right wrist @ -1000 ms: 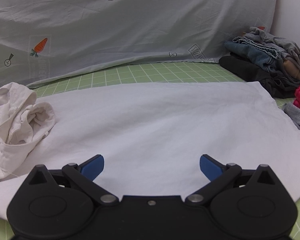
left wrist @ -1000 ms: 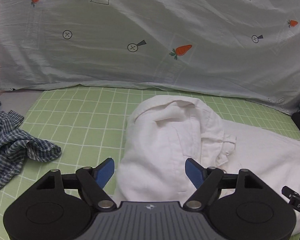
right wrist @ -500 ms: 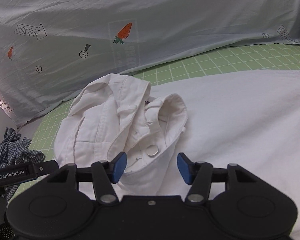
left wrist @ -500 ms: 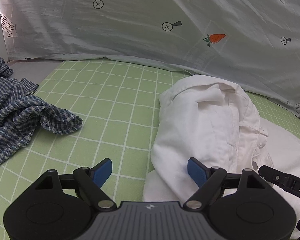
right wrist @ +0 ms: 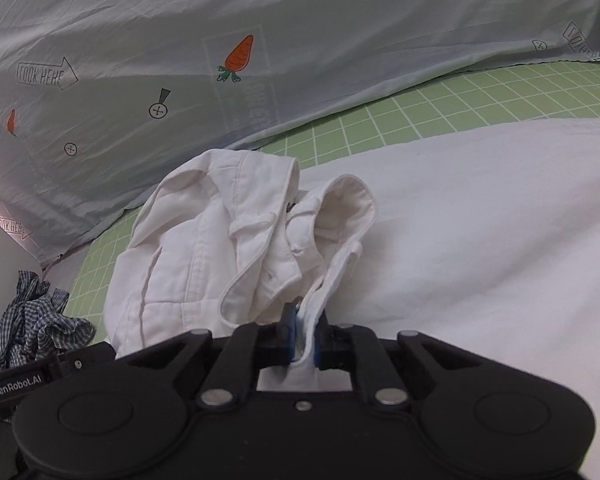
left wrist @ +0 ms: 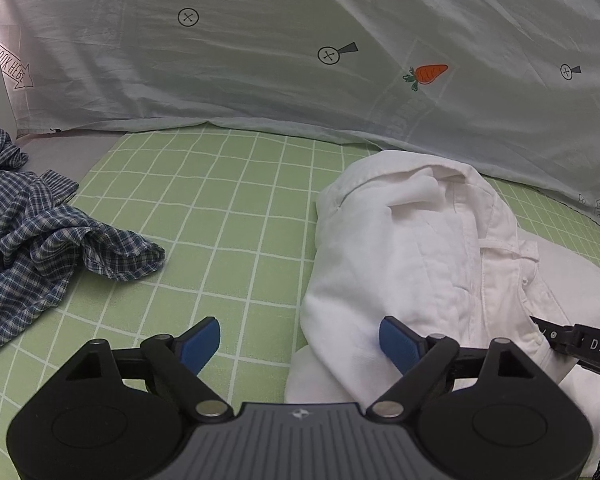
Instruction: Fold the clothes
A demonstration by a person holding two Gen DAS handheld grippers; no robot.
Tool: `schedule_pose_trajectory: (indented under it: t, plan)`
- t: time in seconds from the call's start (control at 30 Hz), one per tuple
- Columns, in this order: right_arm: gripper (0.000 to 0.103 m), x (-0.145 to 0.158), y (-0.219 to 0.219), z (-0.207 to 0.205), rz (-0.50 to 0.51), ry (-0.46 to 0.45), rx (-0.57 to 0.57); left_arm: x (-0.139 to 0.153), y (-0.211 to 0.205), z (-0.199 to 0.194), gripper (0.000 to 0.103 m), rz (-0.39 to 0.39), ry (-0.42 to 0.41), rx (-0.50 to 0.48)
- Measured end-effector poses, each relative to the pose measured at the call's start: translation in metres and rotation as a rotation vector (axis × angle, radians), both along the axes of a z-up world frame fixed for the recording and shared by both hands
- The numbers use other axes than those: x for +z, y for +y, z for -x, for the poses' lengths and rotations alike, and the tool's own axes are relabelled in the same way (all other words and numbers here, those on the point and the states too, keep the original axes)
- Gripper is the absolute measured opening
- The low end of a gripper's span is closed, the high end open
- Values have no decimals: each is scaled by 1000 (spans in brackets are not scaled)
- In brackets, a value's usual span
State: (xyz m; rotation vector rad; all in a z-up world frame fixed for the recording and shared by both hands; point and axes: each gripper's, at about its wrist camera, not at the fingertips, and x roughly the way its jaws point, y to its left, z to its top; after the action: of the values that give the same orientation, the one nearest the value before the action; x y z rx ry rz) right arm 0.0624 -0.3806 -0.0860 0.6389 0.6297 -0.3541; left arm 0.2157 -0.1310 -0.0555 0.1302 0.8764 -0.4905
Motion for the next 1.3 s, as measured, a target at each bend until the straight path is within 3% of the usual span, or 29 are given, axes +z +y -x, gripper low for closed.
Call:
schedule_pose_trajectory:
  t: [0.13, 0.27, 0.4, 0.57, 0.63, 0.73, 0.97, 1.13, 1.3]
  plan:
    - [7, 36, -14, 36, 80, -82, -79, 5, -4, 10, 87, -27, -28, -37]
    - [9, 4, -22, 39, 114, 57, -96, -14, -14, 17, 87, -88, 22, -82]
    - [18, -24, -28, 42, 147, 174, -113, -24, -20, 23, 88, -137, 12, -114]
    - [50, -18, -42, 64, 184, 229, -168, -20, -20, 23, 87, -157, 15, -124]
    - [73, -19, -50, 85, 201, 248, -222, -14, -22, 26, 87, -157, 12, -121]
    - [97, -20, -63, 117, 225, 277, -302, -4, -28, 33, 87, -139, -3, -130]
    - [102, -22, -92, 192, 282, 344, -491, 5, -62, 64, 87, -135, -40, -169]
    - [103, -30, -128, 264, 238, 379, -677, 0, -84, 88, 88, -154, -7, -171]
    - [103, -41, -165, 322, 154, 341, -835, -14, -110, 105, 90, -255, -20, -164]
